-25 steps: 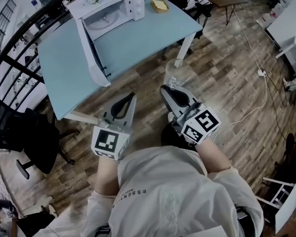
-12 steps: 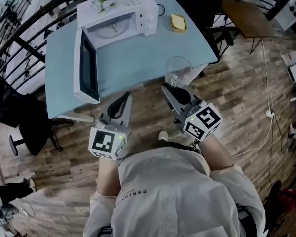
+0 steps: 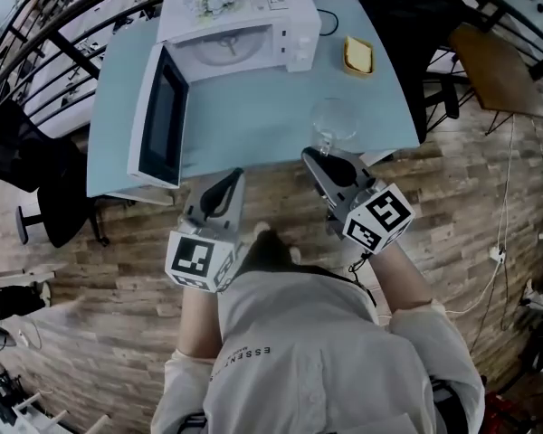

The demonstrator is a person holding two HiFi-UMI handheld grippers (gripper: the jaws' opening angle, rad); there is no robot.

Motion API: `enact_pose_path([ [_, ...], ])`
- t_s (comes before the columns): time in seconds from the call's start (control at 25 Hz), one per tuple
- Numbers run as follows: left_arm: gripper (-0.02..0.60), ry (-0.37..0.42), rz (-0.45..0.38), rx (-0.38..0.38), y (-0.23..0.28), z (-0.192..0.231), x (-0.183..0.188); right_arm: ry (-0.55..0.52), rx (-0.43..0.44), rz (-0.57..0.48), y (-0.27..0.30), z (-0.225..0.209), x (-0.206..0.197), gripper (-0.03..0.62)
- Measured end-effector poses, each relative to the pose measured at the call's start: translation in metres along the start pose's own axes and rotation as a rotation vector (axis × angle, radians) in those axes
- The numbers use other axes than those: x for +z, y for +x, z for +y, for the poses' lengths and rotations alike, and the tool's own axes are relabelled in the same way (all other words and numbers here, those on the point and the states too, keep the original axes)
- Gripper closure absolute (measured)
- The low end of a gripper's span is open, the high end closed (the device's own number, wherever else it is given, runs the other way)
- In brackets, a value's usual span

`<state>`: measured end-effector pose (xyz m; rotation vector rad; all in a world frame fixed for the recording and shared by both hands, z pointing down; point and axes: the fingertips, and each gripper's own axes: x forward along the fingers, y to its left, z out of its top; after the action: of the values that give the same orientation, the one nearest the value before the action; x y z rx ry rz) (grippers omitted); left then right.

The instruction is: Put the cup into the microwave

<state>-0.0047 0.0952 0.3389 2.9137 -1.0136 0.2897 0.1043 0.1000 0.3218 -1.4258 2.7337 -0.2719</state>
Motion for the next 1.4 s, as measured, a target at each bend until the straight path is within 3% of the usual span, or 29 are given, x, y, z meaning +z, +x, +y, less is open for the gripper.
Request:
enact_pose_path([
  [0.28,0.580,-0.019,0.020,0.045,0.041,0.041,-0.006,0.009,0.102,0.029,0.058,-0.034,-0.004,0.572],
  [0.6,0.580,-0.061,0.020,0.080,0.101,0.115,-0.011,0.036,0.185,0.103,0.150,-0.075,-0.019,0.572],
  [0.88,0.580,-0.063,0.034,0.088,0.141,0.171,-0.022,0.080,0.265,0.105,0.226,-0.110,-0.033,0.572],
  [1.12,0.580,-0.105,0.063,0.110,0.156,0.201,-0.029,0.087,0.305,0.137,0.276,-0.127,-0.056,0.572],
  [1.4,0.580,-0.096,0.055,0.116,0.170,0.218,-0.036,0.101,0.353,0.164,0.320,-0.143,-0.080,0.572],
])
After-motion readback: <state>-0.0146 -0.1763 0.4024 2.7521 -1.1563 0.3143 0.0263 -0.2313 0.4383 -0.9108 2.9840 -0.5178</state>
